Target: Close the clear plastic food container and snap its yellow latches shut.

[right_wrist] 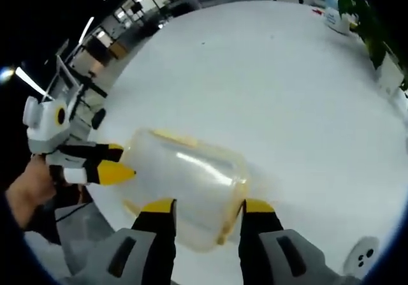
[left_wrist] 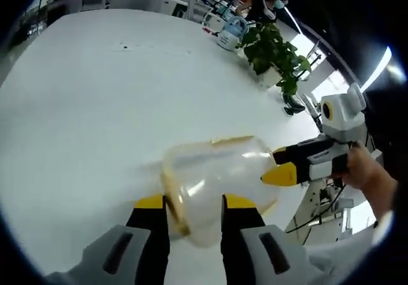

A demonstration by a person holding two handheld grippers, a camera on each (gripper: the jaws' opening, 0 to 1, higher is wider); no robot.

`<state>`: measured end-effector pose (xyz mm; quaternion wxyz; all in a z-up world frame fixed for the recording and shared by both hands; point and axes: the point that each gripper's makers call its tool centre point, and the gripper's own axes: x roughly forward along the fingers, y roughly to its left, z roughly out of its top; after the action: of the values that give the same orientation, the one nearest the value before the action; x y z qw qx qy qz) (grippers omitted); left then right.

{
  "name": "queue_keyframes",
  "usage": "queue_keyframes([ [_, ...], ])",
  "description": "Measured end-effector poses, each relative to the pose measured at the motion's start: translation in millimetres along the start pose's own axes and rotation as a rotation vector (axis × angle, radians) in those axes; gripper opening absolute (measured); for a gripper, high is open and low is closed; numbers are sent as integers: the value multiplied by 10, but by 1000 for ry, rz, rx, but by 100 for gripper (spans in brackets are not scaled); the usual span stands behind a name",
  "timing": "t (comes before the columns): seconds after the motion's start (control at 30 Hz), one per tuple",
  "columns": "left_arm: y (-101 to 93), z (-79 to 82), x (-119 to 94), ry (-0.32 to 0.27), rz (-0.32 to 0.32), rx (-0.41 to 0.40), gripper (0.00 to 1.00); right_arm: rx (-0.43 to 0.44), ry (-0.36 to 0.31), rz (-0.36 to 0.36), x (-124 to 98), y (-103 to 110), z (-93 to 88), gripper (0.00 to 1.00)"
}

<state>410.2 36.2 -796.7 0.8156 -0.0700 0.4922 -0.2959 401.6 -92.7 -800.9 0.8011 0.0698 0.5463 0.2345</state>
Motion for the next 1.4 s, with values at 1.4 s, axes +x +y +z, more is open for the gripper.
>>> queue_keyframes([
  [1.4,7,13,-12,22,-27,34,45,-46,-3,-2,-27,-22,57,52],
])
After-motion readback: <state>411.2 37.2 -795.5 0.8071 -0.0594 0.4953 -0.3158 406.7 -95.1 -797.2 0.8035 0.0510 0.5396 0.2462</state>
